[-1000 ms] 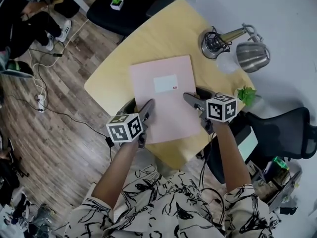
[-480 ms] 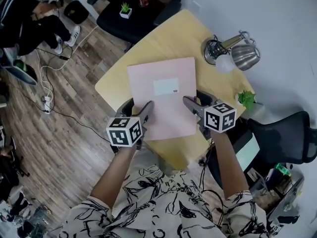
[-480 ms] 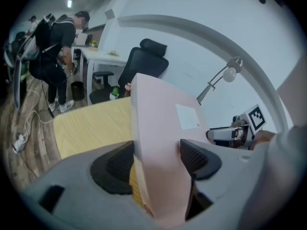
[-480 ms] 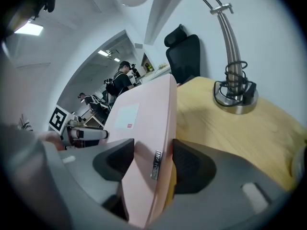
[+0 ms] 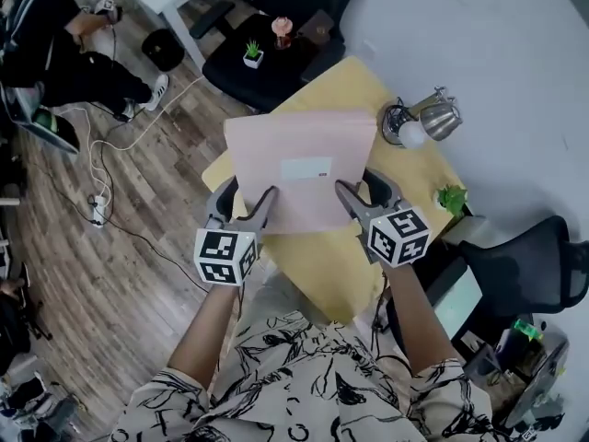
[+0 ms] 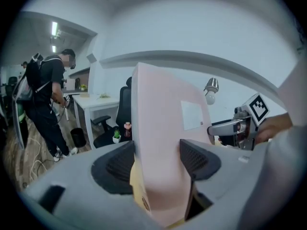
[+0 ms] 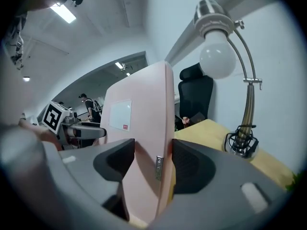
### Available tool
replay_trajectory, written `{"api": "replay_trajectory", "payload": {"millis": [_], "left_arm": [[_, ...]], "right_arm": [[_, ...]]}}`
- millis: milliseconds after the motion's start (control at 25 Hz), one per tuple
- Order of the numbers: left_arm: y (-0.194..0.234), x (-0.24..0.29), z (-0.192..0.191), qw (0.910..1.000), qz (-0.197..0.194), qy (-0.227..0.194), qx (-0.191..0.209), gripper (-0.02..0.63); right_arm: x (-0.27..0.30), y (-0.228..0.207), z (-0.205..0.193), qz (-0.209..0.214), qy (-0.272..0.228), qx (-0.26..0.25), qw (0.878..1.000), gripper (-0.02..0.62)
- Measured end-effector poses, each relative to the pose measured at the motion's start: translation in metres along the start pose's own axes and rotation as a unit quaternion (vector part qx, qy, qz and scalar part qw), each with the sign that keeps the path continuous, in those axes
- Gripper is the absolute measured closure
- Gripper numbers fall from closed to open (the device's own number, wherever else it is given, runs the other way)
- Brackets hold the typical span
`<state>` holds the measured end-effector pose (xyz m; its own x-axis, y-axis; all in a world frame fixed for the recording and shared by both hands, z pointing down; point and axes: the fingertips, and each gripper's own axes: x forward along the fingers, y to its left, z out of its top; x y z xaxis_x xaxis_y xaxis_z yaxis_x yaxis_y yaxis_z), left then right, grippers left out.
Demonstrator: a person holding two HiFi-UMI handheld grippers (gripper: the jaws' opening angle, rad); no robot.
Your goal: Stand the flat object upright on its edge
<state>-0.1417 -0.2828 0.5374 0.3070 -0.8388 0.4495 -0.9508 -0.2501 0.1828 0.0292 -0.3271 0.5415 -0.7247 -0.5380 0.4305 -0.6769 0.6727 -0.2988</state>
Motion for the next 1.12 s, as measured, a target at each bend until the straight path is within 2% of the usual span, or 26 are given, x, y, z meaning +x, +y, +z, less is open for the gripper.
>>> {"api": "replay_trajectory", "payload": {"millis": [160,320,480,640,1120], "left_arm": [[0.000,-0.011,0.024,0.9984,-0.001,-0.044,0.036,0.309],[-0.003,-0.016,0.037,0.9937,0.007,-0.080,0.078,0.310],[-0.003,-0.013,0.030,0.9912,0.015,-0.083,0.102,0.313],[0.000,-0.008,0.022,0.9916,0.017,-0.082,0.098,0.314],[-0.001,0.002,0.001,0.9881,0.015,-0.076,0.133,0.313]], "right_arm": [[-0.011,0.012,0.023,-0.026,-0.046,-0.037,0.998,0.345],[-0.021,0.019,0.038,-0.060,-0.088,-0.097,0.990,0.345],[-0.023,0.022,0.033,-0.087,-0.097,-0.137,0.982,0.347],[-0.020,0.021,0.027,-0.093,-0.107,-0.141,0.980,0.347],[-0.011,0.010,-0.006,-0.081,-0.113,-0.129,0.982,0.351]]}}
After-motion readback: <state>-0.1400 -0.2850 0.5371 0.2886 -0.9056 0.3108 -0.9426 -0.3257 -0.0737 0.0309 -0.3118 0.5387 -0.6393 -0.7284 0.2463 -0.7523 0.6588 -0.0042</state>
